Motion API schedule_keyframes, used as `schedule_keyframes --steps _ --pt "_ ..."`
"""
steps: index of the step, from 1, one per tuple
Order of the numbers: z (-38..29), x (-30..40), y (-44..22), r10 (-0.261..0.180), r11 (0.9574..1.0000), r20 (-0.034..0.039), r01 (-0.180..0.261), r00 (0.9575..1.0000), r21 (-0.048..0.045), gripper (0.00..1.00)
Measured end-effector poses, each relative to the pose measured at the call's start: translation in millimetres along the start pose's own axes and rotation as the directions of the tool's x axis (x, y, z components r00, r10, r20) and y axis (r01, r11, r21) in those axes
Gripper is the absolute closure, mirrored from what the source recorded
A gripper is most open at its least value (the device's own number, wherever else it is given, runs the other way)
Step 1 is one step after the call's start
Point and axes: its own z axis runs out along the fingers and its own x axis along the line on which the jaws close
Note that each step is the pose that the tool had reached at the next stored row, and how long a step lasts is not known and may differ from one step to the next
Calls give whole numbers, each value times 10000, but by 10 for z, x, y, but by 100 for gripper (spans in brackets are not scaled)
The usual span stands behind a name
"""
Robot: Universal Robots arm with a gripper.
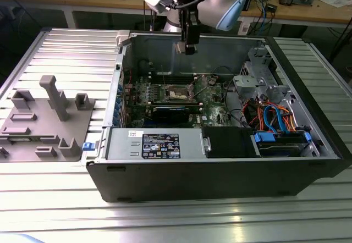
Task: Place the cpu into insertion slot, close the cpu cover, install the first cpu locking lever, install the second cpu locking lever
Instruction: 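Place the cpu into insertion slot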
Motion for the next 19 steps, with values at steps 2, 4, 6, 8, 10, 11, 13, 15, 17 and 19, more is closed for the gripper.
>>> schedule_keyframes --steps 2,4,6,8,10,11,13,15,17,19 --pt "7 4 -1 31 9999 -11 -31 10000 165 46" --pt "7 4 -1 34 9998 -12 -34 10000 205 46" --pt "8 4 -1 32 9998 -13 -32 10000 206 46" --pt "8 4 0 32 9998 -14 -32 10000 207 46" --pt "8 4 -1 32 9998 -14 -32 10000 208 46" --pt "8 4 -1 32 9998 -13 -32 10000 208 46" --pt "8 4 -1 32 9998 -14 -32 10000 214 46" --pt "8 4 -1 32 9998 -14 -32 10000 214 46" --pt "8 4 -1 32 9998 -14 -32 10000 215 46" --pt "8 4 -1 32 9998 -14 -32 10000 215 46"
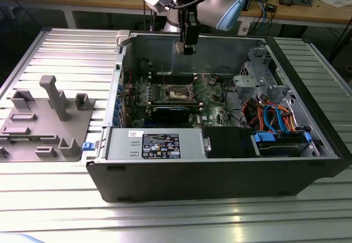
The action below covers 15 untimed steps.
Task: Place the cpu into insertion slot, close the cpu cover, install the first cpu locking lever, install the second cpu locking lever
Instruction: 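Place the cpu into insertion slot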
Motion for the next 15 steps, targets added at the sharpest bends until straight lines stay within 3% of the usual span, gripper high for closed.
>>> schedule_keyframes --steps 6,9,12,15 --pt "8 2 1 101 9999 24 -101 9999 11 46" --pt "25 27 1 184 9998 26 -184 9998 87 46" --pt "41 33 0 189 9996 17 -189 9998 226 46" --pt "46 33 0 189 9995 16 -189 9998 252 46"
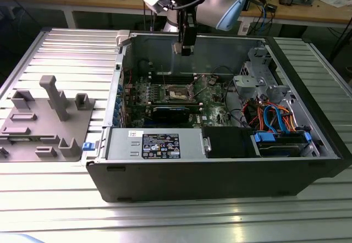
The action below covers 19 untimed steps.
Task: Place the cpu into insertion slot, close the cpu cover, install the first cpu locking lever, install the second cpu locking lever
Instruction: 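Place the cpu into insertion slot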
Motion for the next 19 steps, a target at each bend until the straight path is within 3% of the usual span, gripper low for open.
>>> schedule_keyframes --steps 10,19 --pt "6 0 0 0 10000 0 0 10000 0 46" --pt "64 -1 -3 0 10000 2 0 10000 1 46"
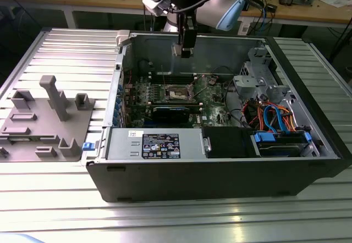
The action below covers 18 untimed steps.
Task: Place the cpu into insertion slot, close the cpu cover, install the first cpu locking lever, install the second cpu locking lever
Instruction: 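Place the cpu into insertion slot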
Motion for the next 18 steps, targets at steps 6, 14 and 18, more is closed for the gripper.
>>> schedule_keyframes --steps 6,14,18 --pt "22 0 -1 0 10000 5 0 10000 5 46" --pt "205 -4 -8 118 9999 22 -118 9999 65 46" --pt "230 -5 -9 118 9999 23 -118 9999 66 46"
